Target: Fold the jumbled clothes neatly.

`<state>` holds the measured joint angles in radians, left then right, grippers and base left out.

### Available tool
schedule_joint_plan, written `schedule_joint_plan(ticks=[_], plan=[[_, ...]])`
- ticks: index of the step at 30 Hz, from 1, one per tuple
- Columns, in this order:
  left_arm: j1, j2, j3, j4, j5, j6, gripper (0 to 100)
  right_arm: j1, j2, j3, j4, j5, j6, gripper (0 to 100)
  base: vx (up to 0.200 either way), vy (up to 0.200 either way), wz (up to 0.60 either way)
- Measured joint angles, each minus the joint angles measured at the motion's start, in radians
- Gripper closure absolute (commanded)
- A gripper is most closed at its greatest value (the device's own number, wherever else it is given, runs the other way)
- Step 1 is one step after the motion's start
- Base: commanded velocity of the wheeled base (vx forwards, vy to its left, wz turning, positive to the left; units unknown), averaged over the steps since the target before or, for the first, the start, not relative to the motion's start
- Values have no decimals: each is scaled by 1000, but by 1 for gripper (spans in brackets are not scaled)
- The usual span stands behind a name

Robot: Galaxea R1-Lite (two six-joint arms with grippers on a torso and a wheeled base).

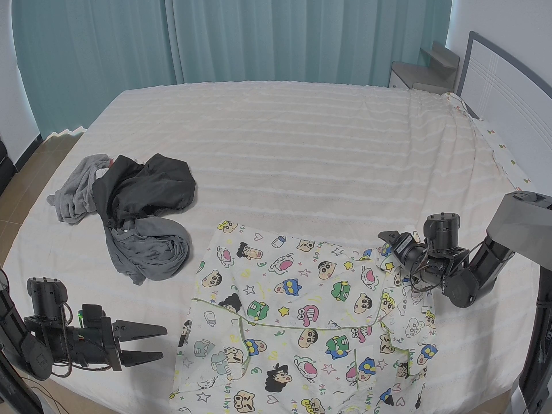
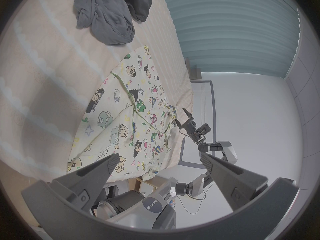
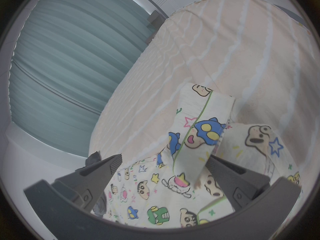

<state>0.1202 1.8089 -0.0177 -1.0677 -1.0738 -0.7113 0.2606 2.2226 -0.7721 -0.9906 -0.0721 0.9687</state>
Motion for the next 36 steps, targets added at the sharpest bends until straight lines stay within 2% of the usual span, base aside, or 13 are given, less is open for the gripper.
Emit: schedule_joint_plan(ticks=[7, 18, 22, 29, 33, 36], plan=[[1, 5, 0, 0, 0, 0, 0, 0, 33, -61, 46, -16, -20, 0, 0, 0, 0], [-1, 9, 0, 1, 0, 1, 0, -7, -100, -58, 46, -6, -15, 0, 0, 0, 0], [-1, 9, 0, 1, 0, 2, 0, -5, -100, -161, 71, 2, -15, 0, 0, 0, 0], [-1, 10, 0, 0, 0, 3, 0, -4, -62, -445, 95, 6, -24, 0, 0, 0, 0], [-1, 10, 0, 0, 0, 3, 0, 2, -37, -544, 106, 2, -71, 0, 0, 0, 0], [-1, 10, 0, 1, 0, 3, 0, 4, -19, -556, 105, -6, -110, 0, 0, 0, 0]])
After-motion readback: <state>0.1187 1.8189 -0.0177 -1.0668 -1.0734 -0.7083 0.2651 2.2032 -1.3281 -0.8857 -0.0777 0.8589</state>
